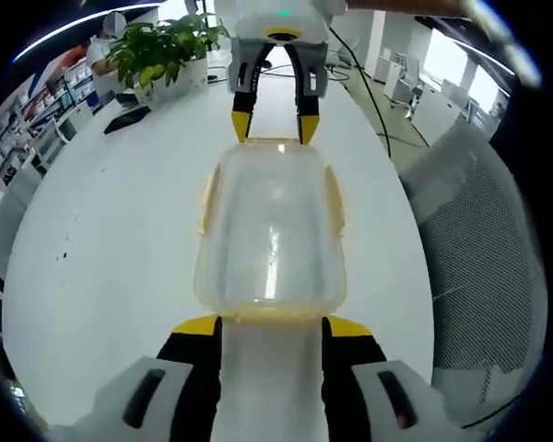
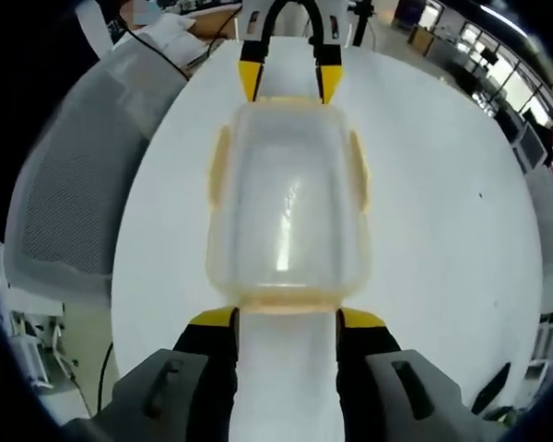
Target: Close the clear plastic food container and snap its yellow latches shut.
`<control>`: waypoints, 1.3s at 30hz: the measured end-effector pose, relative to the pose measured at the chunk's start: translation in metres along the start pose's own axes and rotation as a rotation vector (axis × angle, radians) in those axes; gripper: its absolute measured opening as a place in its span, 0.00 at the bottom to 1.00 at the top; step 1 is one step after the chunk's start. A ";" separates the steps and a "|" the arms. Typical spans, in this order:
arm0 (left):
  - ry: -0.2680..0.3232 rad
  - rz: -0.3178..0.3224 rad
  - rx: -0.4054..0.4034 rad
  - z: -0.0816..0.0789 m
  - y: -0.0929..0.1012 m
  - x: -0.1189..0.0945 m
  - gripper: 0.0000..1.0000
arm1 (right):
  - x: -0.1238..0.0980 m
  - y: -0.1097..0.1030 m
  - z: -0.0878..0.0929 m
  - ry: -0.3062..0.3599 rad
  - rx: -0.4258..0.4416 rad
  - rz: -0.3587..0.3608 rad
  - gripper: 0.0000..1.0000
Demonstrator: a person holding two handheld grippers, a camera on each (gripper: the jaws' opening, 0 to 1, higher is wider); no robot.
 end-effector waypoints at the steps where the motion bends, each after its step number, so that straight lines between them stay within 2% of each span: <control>1: -0.001 -0.003 0.004 0.000 0.001 0.000 0.37 | -0.001 0.000 0.000 0.000 0.002 0.003 0.40; 10: 0.008 -0.035 -0.026 0.001 0.003 -0.006 0.39 | -0.009 -0.005 0.002 0.017 0.056 0.044 0.41; 15: 0.022 -0.069 -0.077 0.004 0.004 -0.012 0.39 | -0.018 -0.009 0.000 0.057 0.148 0.076 0.41; 25: 0.070 -0.135 -0.187 0.004 0.010 -0.024 0.39 | -0.029 -0.016 -0.004 0.136 0.352 0.184 0.38; 32: 0.112 -0.192 -0.320 0.009 0.014 -0.024 0.38 | -0.027 -0.024 -0.004 0.165 0.469 0.231 0.38; 39: 0.215 -0.239 -0.515 0.011 0.015 -0.023 0.37 | -0.019 -0.031 -0.006 0.185 0.571 0.285 0.37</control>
Point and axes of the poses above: the point that each gripper's makers call its tool centre point, and the gripper's own axes: x roughly forward along the fingers, y roughly to its right, z roughly out of its underside, the point moved 10 cm from there along -x, roughly backward along the fingers, and after that the axes turned 11 degrees about -x, right-handed, at the moved point
